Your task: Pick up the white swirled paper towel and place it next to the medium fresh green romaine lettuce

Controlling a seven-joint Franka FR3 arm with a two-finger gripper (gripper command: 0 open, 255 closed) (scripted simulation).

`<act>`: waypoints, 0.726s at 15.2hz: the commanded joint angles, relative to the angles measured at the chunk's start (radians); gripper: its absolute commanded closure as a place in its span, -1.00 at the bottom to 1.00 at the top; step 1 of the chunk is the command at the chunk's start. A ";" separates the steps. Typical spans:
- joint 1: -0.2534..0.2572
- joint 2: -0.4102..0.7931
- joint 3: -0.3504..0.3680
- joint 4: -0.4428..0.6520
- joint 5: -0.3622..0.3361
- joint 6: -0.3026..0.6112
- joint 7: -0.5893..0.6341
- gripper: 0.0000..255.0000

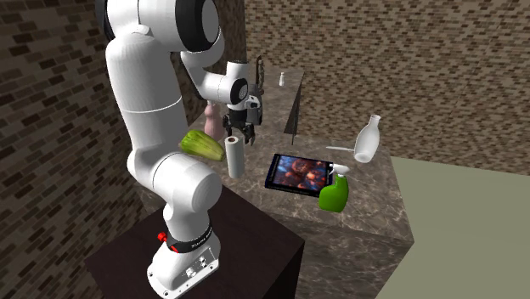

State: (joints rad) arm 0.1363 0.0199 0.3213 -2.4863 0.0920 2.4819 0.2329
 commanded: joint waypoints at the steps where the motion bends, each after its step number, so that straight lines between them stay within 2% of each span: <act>1: -0.001 -0.043 0.000 0.013 0.015 -0.055 -0.009 -1.00; 3: -0.003 -0.091 -0.003 0.033 0.028 -0.121 -0.020 -1.00; 11: -0.002 -0.091 -0.003 0.033 0.028 -0.121 -0.020 -1.00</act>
